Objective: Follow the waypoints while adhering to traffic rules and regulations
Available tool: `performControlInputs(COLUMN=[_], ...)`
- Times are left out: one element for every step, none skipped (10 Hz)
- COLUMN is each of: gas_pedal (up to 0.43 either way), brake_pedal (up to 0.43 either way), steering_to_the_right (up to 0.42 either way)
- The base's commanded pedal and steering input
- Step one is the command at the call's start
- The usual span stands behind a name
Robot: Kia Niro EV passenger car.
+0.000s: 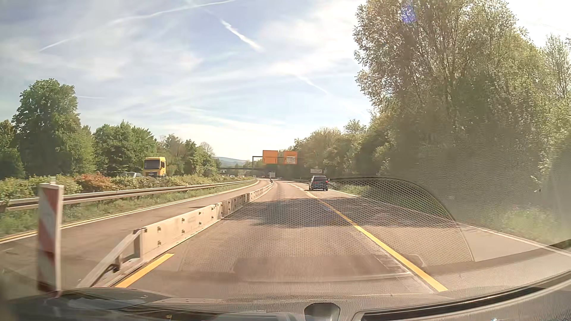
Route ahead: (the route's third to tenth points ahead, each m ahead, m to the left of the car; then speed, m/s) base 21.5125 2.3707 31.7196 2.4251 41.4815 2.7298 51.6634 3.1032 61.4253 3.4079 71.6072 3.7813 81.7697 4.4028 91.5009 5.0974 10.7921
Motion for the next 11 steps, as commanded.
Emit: performControlInputs(gas_pedal=[0.138,0.138,0.138,0.138,0.138,0.138,0.138,0.130,0.118,0.118,0.118], brake_pedal=[0.000,0.000,0.000,0.000,0.000,0.000,0.000,0.000,0.000,0.000,0.000], steering_to_the_right=[-0.004,-0.004,-0.004,-0.004,-0.004,-0.004,-0.004,-0.004,-0.004,-0.004,-0.004])
